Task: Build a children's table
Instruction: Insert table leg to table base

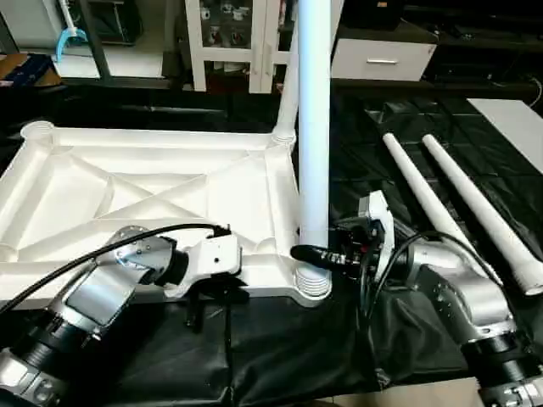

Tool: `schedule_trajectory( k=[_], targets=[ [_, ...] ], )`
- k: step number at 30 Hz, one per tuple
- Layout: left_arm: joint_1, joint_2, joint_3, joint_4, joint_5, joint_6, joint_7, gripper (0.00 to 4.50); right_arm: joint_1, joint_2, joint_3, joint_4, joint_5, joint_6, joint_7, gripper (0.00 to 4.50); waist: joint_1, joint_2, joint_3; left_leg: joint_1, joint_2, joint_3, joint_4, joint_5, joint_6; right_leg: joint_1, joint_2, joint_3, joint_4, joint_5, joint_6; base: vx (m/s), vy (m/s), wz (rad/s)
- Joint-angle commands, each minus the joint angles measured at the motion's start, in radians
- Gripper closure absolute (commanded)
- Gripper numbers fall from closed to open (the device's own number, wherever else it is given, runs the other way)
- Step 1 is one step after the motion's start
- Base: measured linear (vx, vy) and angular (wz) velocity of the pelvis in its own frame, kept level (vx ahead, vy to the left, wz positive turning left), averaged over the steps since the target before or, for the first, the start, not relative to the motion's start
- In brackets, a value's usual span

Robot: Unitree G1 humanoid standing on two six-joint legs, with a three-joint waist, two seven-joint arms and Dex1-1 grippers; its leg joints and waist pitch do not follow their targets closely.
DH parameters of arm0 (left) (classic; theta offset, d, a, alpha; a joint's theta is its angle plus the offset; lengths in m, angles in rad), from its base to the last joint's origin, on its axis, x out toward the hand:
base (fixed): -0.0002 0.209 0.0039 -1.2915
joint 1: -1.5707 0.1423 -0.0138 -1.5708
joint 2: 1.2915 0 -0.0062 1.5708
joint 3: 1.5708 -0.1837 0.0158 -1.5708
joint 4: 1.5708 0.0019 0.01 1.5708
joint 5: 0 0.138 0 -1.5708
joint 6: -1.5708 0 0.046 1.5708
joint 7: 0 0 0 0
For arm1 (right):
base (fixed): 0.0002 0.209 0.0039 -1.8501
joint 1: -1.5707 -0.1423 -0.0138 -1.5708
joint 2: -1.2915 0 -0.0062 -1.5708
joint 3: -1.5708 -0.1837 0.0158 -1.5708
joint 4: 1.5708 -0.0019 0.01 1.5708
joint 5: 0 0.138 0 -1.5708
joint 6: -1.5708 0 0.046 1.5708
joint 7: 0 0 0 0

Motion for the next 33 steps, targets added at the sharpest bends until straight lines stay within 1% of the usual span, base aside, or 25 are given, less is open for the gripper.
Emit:
schedule_trajectory(
  k=[1, 2, 3, 4, 5, 7, 8, 11, 13, 14, 15, 16, 17, 19, 21, 25, 26, 27, 30, 33],
  targets=[
    [0.018, -0.012, -0.033, 0.014, 0.002, -0.008, -0.028, 4.48, 0.032, -0.011, -0.001, 0.059, -0.065, 0.007, -0.061, 2.64, -0.011, 0.004, -0.025, 0.022, 0.081, -0.044, -0.098, -0.325, -0.021, -0.002, -0.09, 0.054, -0.106, -0.475, -0.157, 0.0, 0.0, 0.0],
    [0.018, -0.011, -0.033, 0.016, 0.003, -0.011, -0.027, 4.48, 0.043, -0.007, -0.025, 0.059, -0.051, 0.0, -0.075, 2.64, -0.011, 0.003, -0.026, 0.022, 0.082, -0.044, -0.098, -0.325, -0.022, -0.002, -0.089, 0.054, -0.105, -0.468, -0.157, 0.0, 0.0, 0.0],
    [0.018, -0.011, -0.033, 0.016, 0.003, -0.011, -0.027, 4.48, 0.044, -0.007, -0.027, 0.059, -0.049, 0.001, -0.076, 2.64, -0.011, 0.003, -0.026, 0.022, 0.082, -0.044, -0.098, -0.325, -0.022, -0.002, -0.089, 0.054, -0.105, -0.468, -0.157, 0.0, 0.0, 0.0],
    [0.019, -0.011, -0.032, 0.017, 0.003, -0.012, -0.026, 4.48, 0.055, -0.006, -0.043, 0.057, -0.036, 0.004, -0.08, 2.64, -0.012, 0.004, -0.026, 0.022, 0.082, -0.044, -0.1, -0.334, -0.025, -0.002, -0.088, 0.053, -0.105, -0.466, -0.158, 0.0, 0.0, 0.0],
    [0.019, -0.011, -0.032, 0.018, 0.004, -0.013, -0.026, 4.48, 0.062, -0.005, -0.051, 0.058, -0.035, -0.002, -0.082, 2.64, -0.011, 0.005, -0.027, 0.023, 0.082, -0.044, -0.099, -0.334, -0.024, -0.003, -0.088, 0.054, -0.105, -0.456, -0.16, 0.0, 0.0, 0.0],
    [0.018, -0.012, -0.033, 0.021, 0.006, -0.017, -0.025, 4.48, 0.082, -0.005, -0.068, 0.058, -0.025, -0.01, -0.085, 2.64, -0.012, 0.005, -0.027, 0.022, 0.082, -0.045, -0.1, -0.334, -0.025, -0.001, -0.088, 0.053, -0.104, -0.452, -0.162, 0.0, 0.0, 0.0],
    [0.018, -0.011, -0.032, 0.022, 0.006, -0.018, -0.025, 4.48, 0.088, -0.005, -0.071, 0.057, -0.025, -0.015, -0.087, 2.64, -0.009, 0.006, -0.027, 0.026, 0.083, -0.041, -0.098, -0.338, -0.024, -0.005, -0.088, 0.055, -0.106, -0.446, -0.164, 0.0, 0.0, 0.0],
    [0.016, -0.012, -0.032, 0.025, 0.007, -0.021, -0.024, 4.48, 0.103, -0.005, -0.081, 0.048, -0.02, -0.033, -0.093, 2.64, -0.009, 0.006, -0.029, 0.022, 0.083, -0.043, -0.1, -0.326, -0.023, -0.001, -0.088, 0.054, -0.103, -0.429, -0.166, 0.0, 0.0, 0.0],
    [0.015, -0.013, -0.031, 0.026, 0.008, -0.023, -0.023, 4.48, 0.119, 0.0, -0.102, 0.034, -0.015, -0.055, -0.103, 2.64, -0.009, 0.007, -0.029, 0.022, 0.082, -0.042, -0.1, -0.32, -0.021, 0.0, -0.088, 0.054, -0.103, -0.415, -0.17, 0.0, 0.0, 0.0],
    [0.014, -0.013, -0.031, 0.028, 0.009, -0.025, -0.023, 4.48, 0.126, 0.008, -0.121, 0.025, -0.015, -0.087, -0.117, 2.64, -0.007, 0.006, -0.029, 0.023, 0.083, -0.04, -0.099, -0.328, -0.021, -0.003, -0.088, 0.055, -0.104, -0.423, -0.169, 0.0, 0.0, 0.0],
    [0.014, -0.013, -0.031, 0.029, 0.01, -0.027, -0.022, 4.48, 0.131, 0.013, -0.132, 0.016, -0.005, -0.091, -0.12, 2.64, -0.007, 0.006, -0.029, 0.023, 0.083, -0.041, -0.1, -0.329, -0.022, -0.002, -0.089, 0.055, -0.104, -0.426, -0.168, 0.0, 0.0, 0.0],
    [0.014, -0.015, -0.03, 0.03, 0.011, -0.029, -0.02, 4.48, 0.137, 0.018, -0.142, 0.005, 0.002, -0.097, -0.122, 2.64, -0.009, 0.005, -0.029, 0.02, 0.082, -0.043, -0.101, -0.331, -0.022, 0.0, -0.088, 0.054, -0.103, -0.432, -0.166, 0.0, 0.0, 0.0],
    [0.013, -0.016, -0.03, 0.03, 0.011, -0.031, -0.019, 4.48, 0.146, 0.023, -0.152, -0.006, 0.008, -0.103, -0.125, 2.64, -0.009, 0.006, -0.029, 0.021, 0.083, -0.043, -0.101, -0.332, -0.023, -0.001, -0.089, 0.053, -0.104, -0.437, -0.165, 0.0, 0.0, 0.0],
    [0.013, -0.016, -0.03, 0.031, 0.012, -0.033, -0.018, 4.48, 0.154, 0.028, -0.161, -0.012, 0.013, -0.106, -0.129, 2.64, -0.008, 0.008, -0.028, 0.023, 0.083, -0.042, -0.101, -0.337, -0.024, -0.003, -0.088, 0.055, -0.106, -0.437, -0.162, 0.0, 0.0, 0.0],
    [0.013, -0.017, -0.029, 0.033, 0.013, -0.036, -0.017, 4.48, 0.171, 0.036, -0.171, -0.015, 0.024, -0.113, -0.137, 2.64, -0.008, 0.007, -0.028, 0.022, 0.082, -0.043, -0.101, -0.338, -0.022, -0.003, -0.088, 0.055, -0.105, -0.439, -0.162, 0.0, 0.0, 0.0],
    [0.011, -0.019, -0.029, 0.036, 0.015, -0.04, -0.017, 4.48, 0.202, 0.042, -0.175, -0.007, 0.032, -0.134, -0.148, 2.64, -0.005, 0.007, -0.028, 0.022, 0.083, -0.041, -0.1, -0.328, -0.017, -0.003, -0.09, 0.056, -0.107, -0.438, -0.161, 0.0, 0.0, 0.0],
    [0.011, -0.02, -0.028, 0.037, 0.016, -0.041, -0.017, 4.48, 0.221, 0.048, -0.174, -0.006, 0.026, -0.15, -0.152, 2.64, -0.005, 0.007, -0.028, 0.022, 0.083, -0.041, -0.1, -0.327, -0.016, -0.003, -0.09, 0.056, -0.107, -0.438, -0.16, 0.0, 0.0, 0.0],
    [0.011, -0.021, -0.028, 0.038, 0.017, -0.042, -0.017, 4.48, 0.229, 0.051, -0.174, -0.005, 0.021, -0.158, -0.153, 2.64, -0.005, 0.006, -0.027, 0.022, 0.083, -0.041, -0.1, -0.334, -0.016, -0.005, -0.089, 0.056, -0.107, -0.446, -0.159, 0.0, 0.0, 0.0],
    [0.01, -0.022, -0.029, 0.04, 0.02, -0.044, -0.016, 4.48, 0.251, 0.057, -0.166, -0.008, 0.002, -0.185, -0.16, 2.64, -0.006, 0.006, -0.026, 0.02, 0.083, -0.043, -0.102, -0.341, -0.017, -0.004, -0.09, 0.055, -0.109, -0.466, -0.152, 0.0, 0.0, 0.0],
    [0.008, -0.024, -0.03, 0.043, 0.02, -0.046, -0.014, 4.48, 0.277, 0.067, -0.164, -0.001, -0.014, -0.215, -0.17, 2.64, -0.006, 0.006, -0.026, 0.021, 0.083, -0.044, -0.103, -0.35, -0.019, -0.006, -0.09, 0.056, -0.11, -0.481, -0.144, 0.0, 0.0, 0.0]
  ],
)
